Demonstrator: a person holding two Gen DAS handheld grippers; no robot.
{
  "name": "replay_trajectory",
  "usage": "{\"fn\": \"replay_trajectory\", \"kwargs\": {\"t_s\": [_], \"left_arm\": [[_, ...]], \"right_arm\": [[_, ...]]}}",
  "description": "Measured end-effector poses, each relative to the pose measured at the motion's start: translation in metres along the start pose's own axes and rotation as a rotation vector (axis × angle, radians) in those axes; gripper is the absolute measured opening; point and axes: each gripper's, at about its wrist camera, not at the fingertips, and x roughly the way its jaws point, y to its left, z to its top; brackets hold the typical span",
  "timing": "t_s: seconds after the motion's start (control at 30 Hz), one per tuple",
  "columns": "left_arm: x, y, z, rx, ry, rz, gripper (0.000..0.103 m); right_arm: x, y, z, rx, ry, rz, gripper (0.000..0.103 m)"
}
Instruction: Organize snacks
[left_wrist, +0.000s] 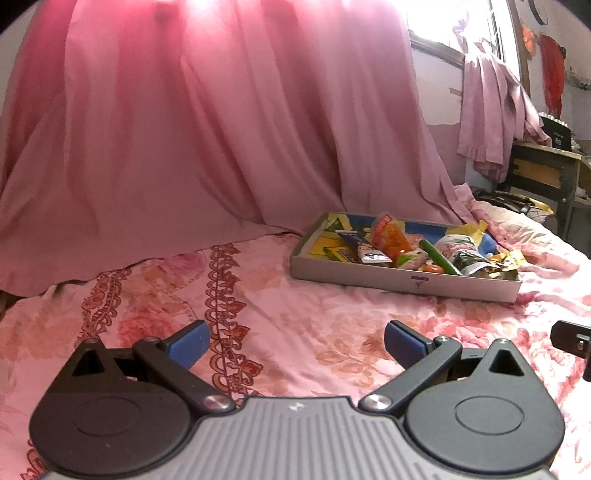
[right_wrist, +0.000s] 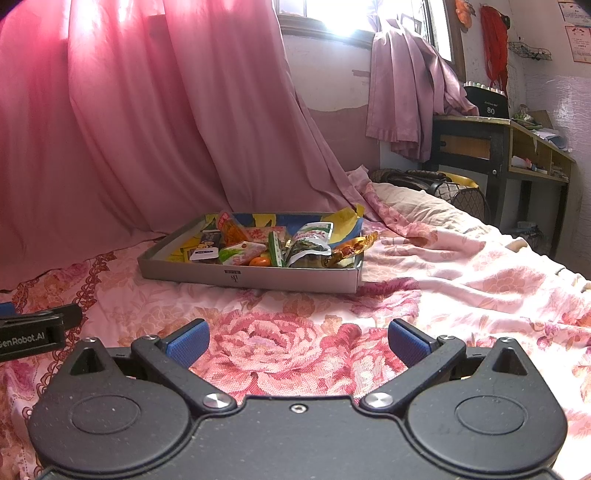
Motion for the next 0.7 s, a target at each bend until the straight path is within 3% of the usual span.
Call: {"fn": "replay_trajectory", "kwargs": {"t_s": [0.3,0.7], "left_arm": [[-0.0035,-0.0027,0.0039,0.000,-0.021,-0.038,0.103],[-0.0032,-0.0034,0.0026,0.003,-0.020,-0.035,0.103]], "right_arm": [[0.0000,-0.0002,0.0002,0.000,0.001,0.000,0.102],[0.0003,-0.0016,-0.0013,-0.001,0.005,0.000,0.102]]}}
